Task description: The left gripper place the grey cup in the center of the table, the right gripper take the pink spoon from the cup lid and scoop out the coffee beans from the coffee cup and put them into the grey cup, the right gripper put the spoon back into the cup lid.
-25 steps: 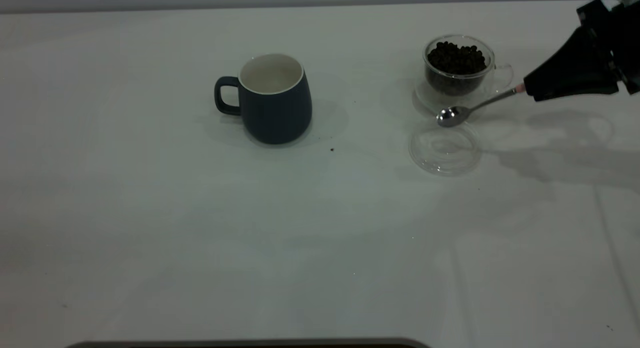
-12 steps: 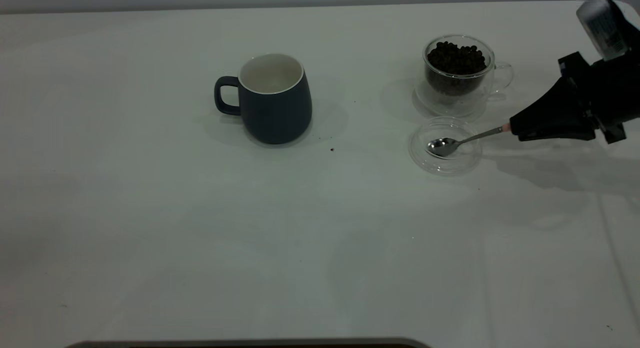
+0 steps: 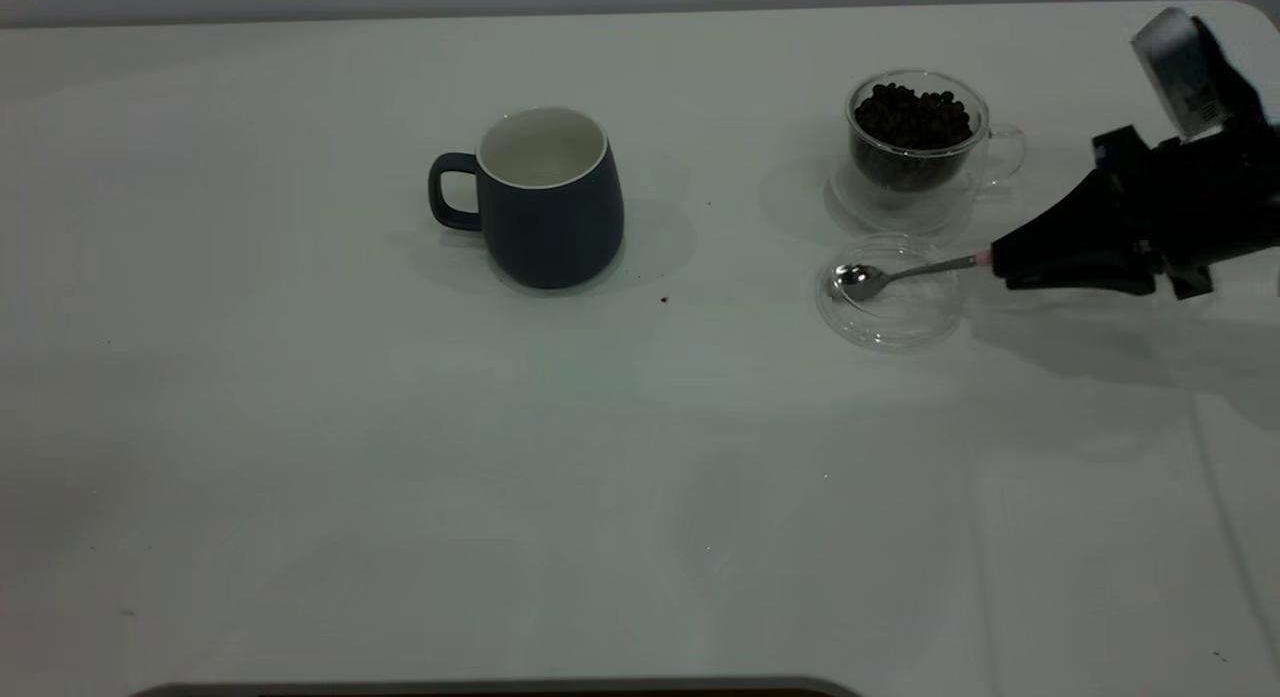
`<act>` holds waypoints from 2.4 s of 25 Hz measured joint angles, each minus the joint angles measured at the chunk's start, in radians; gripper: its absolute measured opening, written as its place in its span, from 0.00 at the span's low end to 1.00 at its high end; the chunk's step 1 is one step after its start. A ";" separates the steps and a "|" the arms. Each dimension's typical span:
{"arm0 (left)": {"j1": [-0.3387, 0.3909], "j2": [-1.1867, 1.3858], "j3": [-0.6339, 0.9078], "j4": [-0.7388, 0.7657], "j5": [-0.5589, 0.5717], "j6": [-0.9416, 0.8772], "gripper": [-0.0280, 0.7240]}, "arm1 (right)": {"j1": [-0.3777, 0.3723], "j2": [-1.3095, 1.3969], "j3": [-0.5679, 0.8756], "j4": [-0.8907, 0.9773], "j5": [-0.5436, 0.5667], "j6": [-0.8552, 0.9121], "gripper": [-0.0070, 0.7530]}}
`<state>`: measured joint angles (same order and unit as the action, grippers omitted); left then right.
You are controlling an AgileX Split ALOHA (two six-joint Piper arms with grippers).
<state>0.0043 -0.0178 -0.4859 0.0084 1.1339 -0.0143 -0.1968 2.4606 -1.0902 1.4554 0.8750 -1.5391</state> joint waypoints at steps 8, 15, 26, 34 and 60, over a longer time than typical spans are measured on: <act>0.000 0.000 0.000 0.000 0.000 0.000 0.79 | 0.027 0.015 0.000 0.038 -0.075 -0.035 0.40; 0.000 0.000 0.000 0.000 0.000 0.000 0.79 | 0.027 0.018 0.000 0.062 -0.084 -0.042 0.62; 0.000 0.000 0.000 0.000 0.000 -0.002 0.79 | 0.031 -0.081 0.001 0.147 -0.214 -0.166 0.67; 0.000 0.000 0.000 0.000 0.000 -0.001 0.79 | 0.153 -0.533 0.114 -0.433 -0.300 0.447 0.67; 0.000 0.000 0.000 0.000 0.000 0.000 0.79 | 0.240 -1.940 0.620 -1.376 0.218 1.484 0.65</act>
<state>0.0043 -0.0178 -0.4859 0.0084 1.1339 -0.0145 0.0429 0.5204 -0.4697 0.0793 1.0930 -0.0547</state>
